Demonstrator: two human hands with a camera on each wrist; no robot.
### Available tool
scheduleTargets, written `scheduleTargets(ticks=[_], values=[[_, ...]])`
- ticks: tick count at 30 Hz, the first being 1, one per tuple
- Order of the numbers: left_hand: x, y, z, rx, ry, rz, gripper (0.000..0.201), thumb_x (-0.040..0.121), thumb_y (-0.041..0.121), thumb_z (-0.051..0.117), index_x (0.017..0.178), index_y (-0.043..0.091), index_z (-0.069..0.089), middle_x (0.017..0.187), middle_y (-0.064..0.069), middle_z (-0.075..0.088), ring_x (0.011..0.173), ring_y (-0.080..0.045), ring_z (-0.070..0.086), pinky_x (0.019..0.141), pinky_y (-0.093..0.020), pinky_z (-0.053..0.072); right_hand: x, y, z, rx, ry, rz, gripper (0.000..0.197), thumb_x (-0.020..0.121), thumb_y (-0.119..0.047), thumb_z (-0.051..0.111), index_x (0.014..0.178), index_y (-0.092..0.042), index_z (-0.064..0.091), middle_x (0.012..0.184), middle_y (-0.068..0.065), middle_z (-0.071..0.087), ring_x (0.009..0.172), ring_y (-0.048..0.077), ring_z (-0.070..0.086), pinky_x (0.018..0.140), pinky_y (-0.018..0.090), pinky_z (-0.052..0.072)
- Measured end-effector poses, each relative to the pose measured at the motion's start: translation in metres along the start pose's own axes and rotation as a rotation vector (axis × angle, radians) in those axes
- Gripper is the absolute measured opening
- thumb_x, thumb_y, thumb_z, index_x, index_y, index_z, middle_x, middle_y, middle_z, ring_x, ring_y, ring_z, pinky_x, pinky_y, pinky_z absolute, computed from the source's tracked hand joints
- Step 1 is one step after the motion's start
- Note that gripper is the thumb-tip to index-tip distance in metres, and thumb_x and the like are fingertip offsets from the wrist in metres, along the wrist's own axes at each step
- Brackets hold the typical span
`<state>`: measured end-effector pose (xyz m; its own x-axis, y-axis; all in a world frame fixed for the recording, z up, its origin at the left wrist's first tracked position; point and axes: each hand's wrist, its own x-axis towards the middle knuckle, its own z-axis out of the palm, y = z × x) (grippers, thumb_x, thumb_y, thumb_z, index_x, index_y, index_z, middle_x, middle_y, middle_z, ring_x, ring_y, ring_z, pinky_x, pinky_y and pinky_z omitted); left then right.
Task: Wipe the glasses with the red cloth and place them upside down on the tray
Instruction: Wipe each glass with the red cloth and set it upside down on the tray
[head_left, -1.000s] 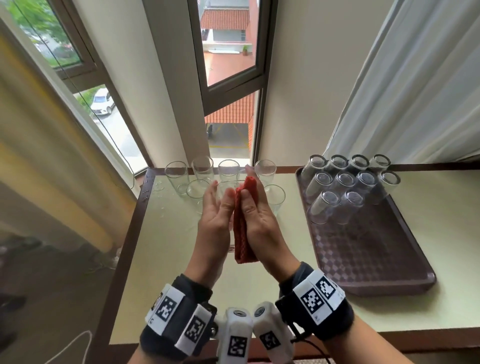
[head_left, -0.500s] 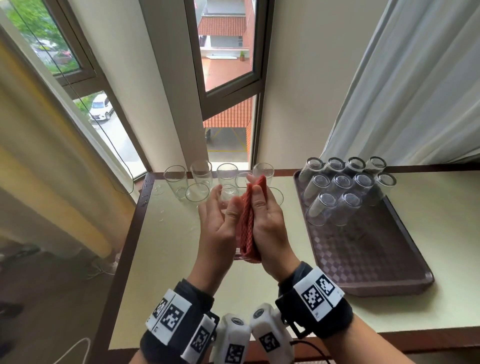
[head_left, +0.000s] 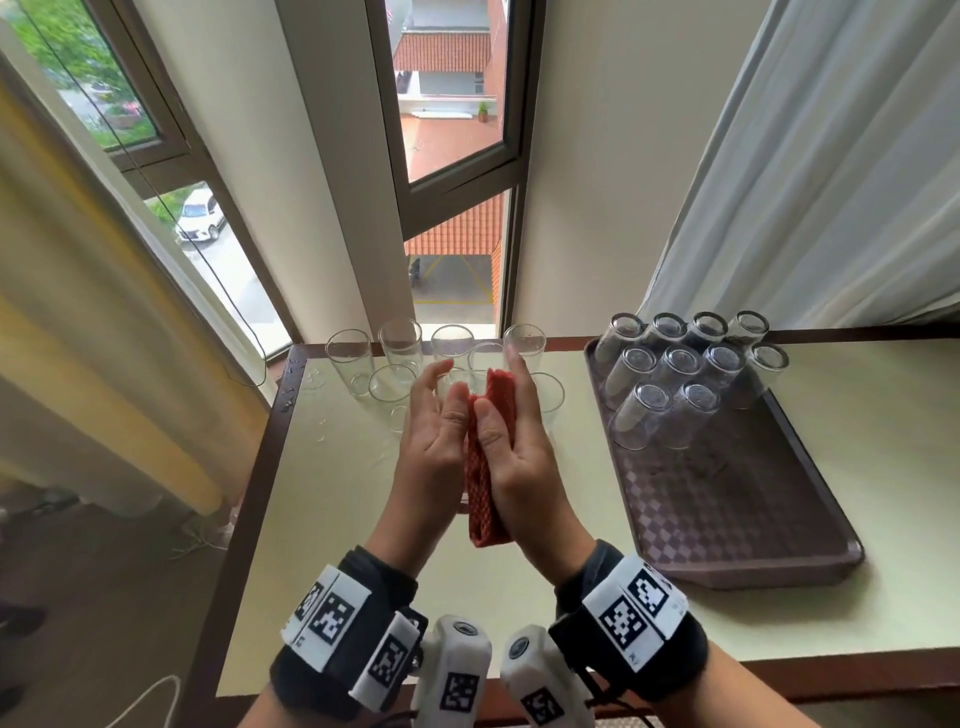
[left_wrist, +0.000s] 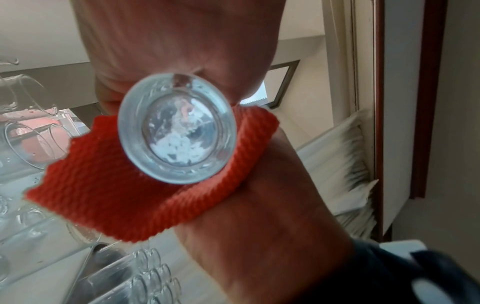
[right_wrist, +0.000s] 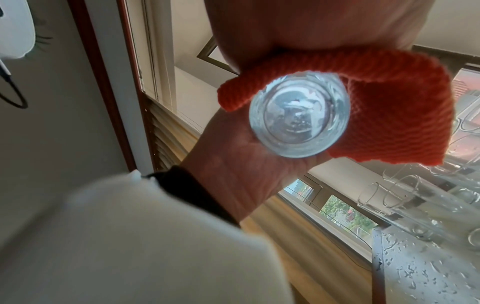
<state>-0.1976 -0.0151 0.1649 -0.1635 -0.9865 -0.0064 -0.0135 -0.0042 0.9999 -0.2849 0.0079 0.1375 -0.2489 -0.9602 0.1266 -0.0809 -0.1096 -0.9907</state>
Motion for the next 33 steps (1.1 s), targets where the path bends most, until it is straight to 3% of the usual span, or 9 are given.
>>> scheduleTargets(ticks=[3, 8, 14, 17, 20, 22, 26, 30, 33], values=[[-0.002, -0.009, 0.002, 0.018, 0.016, 0.037, 0.04, 0.081, 0.066, 0.055, 0.117, 0.049, 0.049, 0.114, -0.022, 0.055, 0.1, -0.039, 0.063, 0.089, -0.061, 0.052, 0.004, -0.007, -0.003, 0.136, 0.023, 0.077, 0.059, 0.089, -0.058, 0.046, 0.144, -0.035, 0.04, 0.141, 0.0, 0.055, 0.128, 0.017, 0.056, 0.109, 0.046, 0.044], [0.0, -0.008, 0.002, 0.081, -0.056, 0.083, 0.047, 0.08, 0.07, 0.053, 0.121, 0.051, 0.041, 0.11, -0.023, 0.051, 0.098, -0.038, 0.062, 0.084, -0.059, 0.054, 0.014, -0.021, -0.014, 0.369, -0.05, 0.178, 0.026, 0.098, -0.038, 0.047, 0.121, -0.027, 0.052, 0.099, -0.001, 0.074, 0.101, 0.024, 0.071, 0.091, 0.04, 0.056], [0.007, -0.001, -0.004, -0.089, -0.098, -0.052, 0.038, 0.097, 0.043, 0.047, 0.13, 0.025, 0.044, 0.107, -0.008, 0.064, 0.085, -0.008, 0.071, 0.065, -0.02, 0.056, 0.003, -0.008, -0.003, 0.076, -0.056, 0.064, 0.065, 0.087, -0.057, 0.044, 0.149, -0.047, 0.026, 0.143, -0.002, 0.053, 0.124, 0.017, 0.058, 0.105, 0.049, 0.047], [0.005, -0.001, -0.002, -0.029, -0.076, -0.007, 0.036, 0.094, 0.052, 0.056, 0.123, 0.034, 0.045, 0.113, -0.026, 0.058, 0.097, -0.03, 0.068, 0.08, -0.043, 0.059, 0.006, -0.017, -0.005, 0.303, -0.052, 0.129, 0.058, 0.091, -0.043, 0.048, 0.147, -0.038, 0.034, 0.135, 0.014, 0.057, 0.118, 0.03, 0.062, 0.101, 0.052, 0.05], [0.002, -0.003, -0.001, -0.069, -0.086, 0.035, 0.034, 0.083, 0.056, 0.061, 0.114, 0.046, 0.05, 0.117, -0.032, 0.051, 0.105, -0.041, 0.063, 0.085, -0.043, 0.058, 0.016, -0.025, -0.006, 0.423, -0.012, 0.183, 0.038, 0.091, -0.047, 0.057, 0.124, -0.029, 0.055, 0.127, 0.033, 0.054, 0.117, 0.048, 0.058, 0.101, 0.066, 0.044], [0.003, -0.002, -0.003, -0.12, -0.094, 0.027, 0.034, 0.091, 0.049, 0.063, 0.121, 0.04, 0.048, 0.119, -0.025, 0.057, 0.104, -0.028, 0.068, 0.084, -0.037, 0.06, 0.017, -0.025, -0.004, 0.283, -0.002, 0.127, 0.053, 0.09, -0.054, 0.058, 0.133, -0.025, 0.05, 0.13, 0.025, 0.057, 0.119, 0.042, 0.059, 0.102, 0.063, 0.044], [0.008, 0.002, -0.014, -0.173, -0.167, -0.036, 0.046, 0.088, 0.047, 0.044, 0.131, 0.032, 0.044, 0.094, 0.008, 0.074, 0.079, -0.001, 0.072, 0.065, -0.022, 0.06, 0.005, -0.004, 0.002, 0.033, -0.058, -0.023, 0.071, 0.088, -0.06, 0.047, 0.152, -0.05, 0.016, 0.146, -0.002, 0.049, 0.128, 0.019, 0.055, 0.103, 0.052, 0.046], [0.002, 0.006, -0.012, -0.176, -0.135, 0.008, 0.04, 0.093, 0.044, 0.047, 0.13, 0.031, 0.042, 0.108, -0.004, 0.065, 0.085, -0.005, 0.071, 0.069, -0.021, 0.058, 0.006, -0.009, 0.002, 0.16, -0.058, 0.002, 0.068, 0.092, -0.048, 0.048, 0.154, -0.04, 0.02, 0.13, -0.012, 0.059, 0.117, 0.017, 0.062, 0.099, 0.046, 0.052], [0.0, 0.0, -0.01, -0.101, -0.094, 0.059, 0.038, 0.093, 0.049, 0.055, 0.127, 0.038, 0.043, 0.116, -0.022, 0.056, 0.102, -0.03, 0.067, 0.087, -0.038, 0.059, 0.015, -0.022, 0.001, 0.324, -0.022, 0.121, 0.043, 0.093, -0.043, 0.048, 0.134, -0.031, 0.048, 0.123, 0.01, 0.066, 0.112, 0.03, 0.066, 0.1, 0.055, 0.05]])
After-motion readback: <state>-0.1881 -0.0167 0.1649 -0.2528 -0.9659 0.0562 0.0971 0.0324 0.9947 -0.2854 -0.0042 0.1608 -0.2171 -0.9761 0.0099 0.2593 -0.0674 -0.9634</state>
